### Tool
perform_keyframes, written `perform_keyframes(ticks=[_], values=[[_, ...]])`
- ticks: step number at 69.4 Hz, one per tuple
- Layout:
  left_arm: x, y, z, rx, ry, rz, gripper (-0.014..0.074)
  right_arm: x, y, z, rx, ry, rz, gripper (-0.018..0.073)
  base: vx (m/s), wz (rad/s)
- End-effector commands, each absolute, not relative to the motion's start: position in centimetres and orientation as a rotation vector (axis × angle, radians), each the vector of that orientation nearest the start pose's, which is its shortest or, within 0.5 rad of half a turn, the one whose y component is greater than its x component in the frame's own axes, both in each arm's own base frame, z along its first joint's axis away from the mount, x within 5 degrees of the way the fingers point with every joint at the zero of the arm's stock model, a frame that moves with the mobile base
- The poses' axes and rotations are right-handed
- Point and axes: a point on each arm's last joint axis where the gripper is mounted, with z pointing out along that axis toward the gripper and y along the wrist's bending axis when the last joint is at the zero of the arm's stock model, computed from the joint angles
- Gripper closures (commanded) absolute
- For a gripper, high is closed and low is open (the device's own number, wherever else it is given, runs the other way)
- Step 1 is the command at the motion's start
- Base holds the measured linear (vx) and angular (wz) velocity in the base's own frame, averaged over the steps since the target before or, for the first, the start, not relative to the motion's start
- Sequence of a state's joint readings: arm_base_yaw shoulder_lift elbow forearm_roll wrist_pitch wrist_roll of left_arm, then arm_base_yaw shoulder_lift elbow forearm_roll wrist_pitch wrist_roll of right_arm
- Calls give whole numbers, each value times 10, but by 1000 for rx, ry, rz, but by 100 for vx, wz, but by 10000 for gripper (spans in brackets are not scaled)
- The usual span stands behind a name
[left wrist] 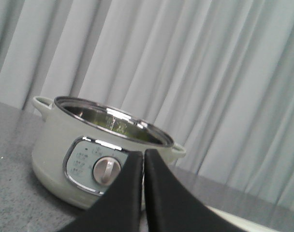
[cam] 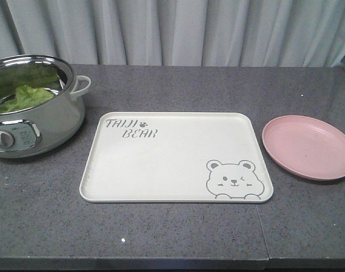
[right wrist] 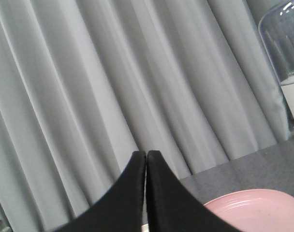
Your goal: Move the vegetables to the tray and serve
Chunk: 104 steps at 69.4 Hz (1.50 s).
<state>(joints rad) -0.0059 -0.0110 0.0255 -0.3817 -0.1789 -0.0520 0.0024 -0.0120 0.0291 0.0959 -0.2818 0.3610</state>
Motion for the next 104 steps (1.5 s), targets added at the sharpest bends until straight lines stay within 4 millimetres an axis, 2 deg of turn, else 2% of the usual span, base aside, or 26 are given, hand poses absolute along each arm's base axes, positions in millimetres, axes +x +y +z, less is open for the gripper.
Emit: perform_keyframes(ticks=[1,9,16,23,29,34,38,46,50,56,63,71,82,92,104], values=[[50,10,224,-404,1161,-378,602,49,-4,230,338,1125,429,562,0,0],[47,13,232,-498,1050,-520,602,47,-3,239,325,1107,435,562,0,0],[43,13,243,-495,973,-563,601,44,-1,265,284,1145,406,562,0,0],[35,7,275,-371,970,-512,597,45,0,300,239,1235,332,561,0,0],[26,1,304,-269,1039,-433,591,49,0,335,210,1255,283,542,0,0],[19,0,327,-235,1098,-385,578,55,0,358,195,1255,261,488,0,0],[17,0,340,-240,1136,-383,552,60,0,368,196,1261,261,414,0,0],[16,-1,354,-253,1196,-388,441,70,0,370,201,1282,264,183,0,0],[17,-1,354,-263,1222,-395,348,72,0,369,204,1289,265,48,0,0],[19,-1,351,-267,1244,-393,218,73,0,368,206,1304,262,-75,0,0],[18,-1,351,-273,1237,-403,123,74,0,368,207,1310,261,-100,0,0],[21,-1,358,-274,1210,-412,111,79,0,368,206,1328,255,-76,0,0],[54,-1,385,-244,1380,-322,111,98,-1,380,189,1391,214,-31,0,0],[110,-2,428,-154,1535,-193,111,123,-2,384,176,1542,153,-17,0,0],[183,-3,476,-108,1668,-133,113,143,-2,373,158,1675,106,-17,0,0]])
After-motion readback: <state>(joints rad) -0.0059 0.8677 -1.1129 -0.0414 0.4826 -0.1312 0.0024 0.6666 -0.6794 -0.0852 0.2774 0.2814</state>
